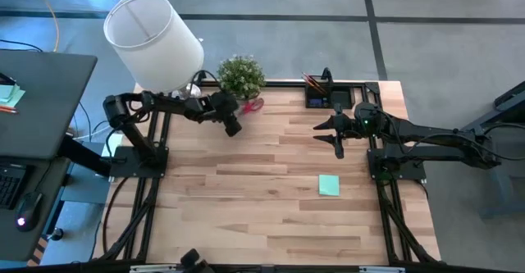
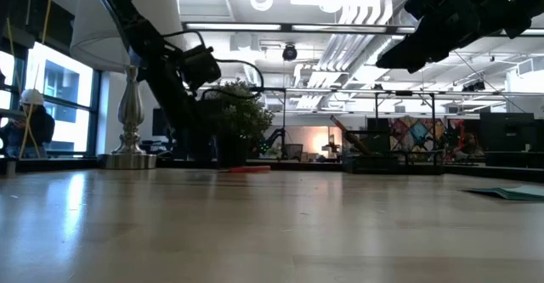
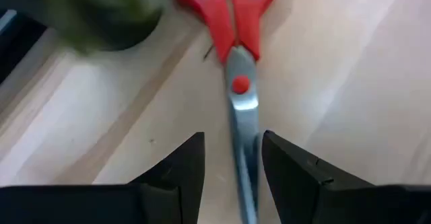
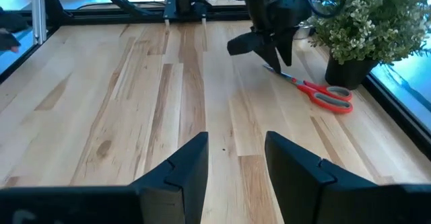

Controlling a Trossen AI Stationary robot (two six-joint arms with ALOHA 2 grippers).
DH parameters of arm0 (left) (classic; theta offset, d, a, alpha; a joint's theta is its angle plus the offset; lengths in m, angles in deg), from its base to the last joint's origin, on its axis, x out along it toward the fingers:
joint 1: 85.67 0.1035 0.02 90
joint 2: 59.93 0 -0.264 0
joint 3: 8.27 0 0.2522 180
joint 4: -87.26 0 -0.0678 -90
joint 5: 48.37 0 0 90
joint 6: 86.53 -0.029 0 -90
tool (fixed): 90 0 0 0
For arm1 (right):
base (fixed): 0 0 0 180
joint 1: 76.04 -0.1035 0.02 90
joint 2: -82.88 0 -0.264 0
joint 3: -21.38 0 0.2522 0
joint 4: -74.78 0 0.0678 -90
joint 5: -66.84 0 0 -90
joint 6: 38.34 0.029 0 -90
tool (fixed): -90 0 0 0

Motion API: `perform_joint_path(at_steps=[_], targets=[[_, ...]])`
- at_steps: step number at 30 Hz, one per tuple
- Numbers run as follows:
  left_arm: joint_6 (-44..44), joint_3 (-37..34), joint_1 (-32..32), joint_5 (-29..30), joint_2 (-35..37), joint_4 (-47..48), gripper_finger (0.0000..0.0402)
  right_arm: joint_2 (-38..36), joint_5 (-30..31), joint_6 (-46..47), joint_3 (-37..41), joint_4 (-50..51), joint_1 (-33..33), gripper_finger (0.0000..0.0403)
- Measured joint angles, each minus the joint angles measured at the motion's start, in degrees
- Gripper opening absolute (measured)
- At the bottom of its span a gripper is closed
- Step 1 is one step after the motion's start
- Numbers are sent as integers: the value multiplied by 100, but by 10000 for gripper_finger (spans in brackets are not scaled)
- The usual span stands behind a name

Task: Pick and place office supplies into organizer
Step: Put the red scissor in the black desk organizer

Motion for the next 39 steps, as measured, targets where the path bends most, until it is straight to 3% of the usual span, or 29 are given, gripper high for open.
perform_joint_path(at_steps=[10,20,24,31,39], targets=[[75,0,181,-684,-44,112,134,2,13,0,0,0,0,139],[313,33,134,-642,-350,200,132,2,11,2,0,4,-2,139],[405,28,8,-364,-335,194,105,1,11,2,0,5,-2,139],[407,26,-340,-122,-337,221,11,2,11,2,0,17,-2,139],[482,10,-855,384,-305,289,17,2,11,2,0,15,0,139]])
